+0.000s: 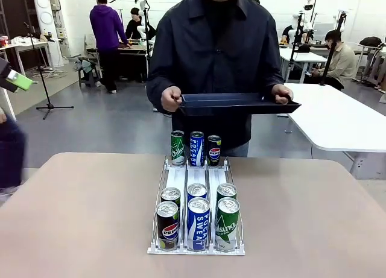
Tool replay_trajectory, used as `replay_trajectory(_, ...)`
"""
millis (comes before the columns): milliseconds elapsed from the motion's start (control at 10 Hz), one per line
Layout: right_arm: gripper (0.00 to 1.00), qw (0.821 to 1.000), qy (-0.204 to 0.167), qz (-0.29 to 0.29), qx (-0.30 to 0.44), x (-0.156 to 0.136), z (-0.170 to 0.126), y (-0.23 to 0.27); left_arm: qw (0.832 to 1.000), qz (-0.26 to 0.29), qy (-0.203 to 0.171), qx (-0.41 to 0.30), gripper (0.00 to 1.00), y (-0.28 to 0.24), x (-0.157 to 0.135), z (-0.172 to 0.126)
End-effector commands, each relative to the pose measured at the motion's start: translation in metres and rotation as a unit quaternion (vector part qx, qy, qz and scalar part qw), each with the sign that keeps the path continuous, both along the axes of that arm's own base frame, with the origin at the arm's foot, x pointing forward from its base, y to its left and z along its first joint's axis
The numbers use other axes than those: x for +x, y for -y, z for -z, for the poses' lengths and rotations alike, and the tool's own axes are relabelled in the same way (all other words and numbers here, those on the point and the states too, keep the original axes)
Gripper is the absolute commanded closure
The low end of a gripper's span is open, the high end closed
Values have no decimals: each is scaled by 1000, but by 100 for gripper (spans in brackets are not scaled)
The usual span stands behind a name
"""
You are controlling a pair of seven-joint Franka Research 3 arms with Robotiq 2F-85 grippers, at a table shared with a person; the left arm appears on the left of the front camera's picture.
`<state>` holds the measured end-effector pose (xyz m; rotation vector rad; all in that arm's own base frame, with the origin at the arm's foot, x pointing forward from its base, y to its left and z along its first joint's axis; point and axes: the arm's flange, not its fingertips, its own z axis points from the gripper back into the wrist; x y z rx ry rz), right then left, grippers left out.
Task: Retrieve and hand over the desired beverage to the person.
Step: Pick up a can of the same type that the person held from the Automatic Can Dispenser.
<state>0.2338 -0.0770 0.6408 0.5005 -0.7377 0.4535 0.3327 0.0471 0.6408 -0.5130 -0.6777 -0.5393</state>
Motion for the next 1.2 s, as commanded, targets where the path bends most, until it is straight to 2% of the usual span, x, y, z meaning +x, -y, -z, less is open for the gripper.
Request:
replay_trajectory(0, 0, 1000, 5, -4, -2, -3, -1, 1, 1000, 15, -2, 10, 0, 11, 2, -3)
replay_trajectory(1100, 0, 1000, 5, -4, -2, -3, -1, 1, 1000, 15, -2, 10, 0, 11, 2, -3)
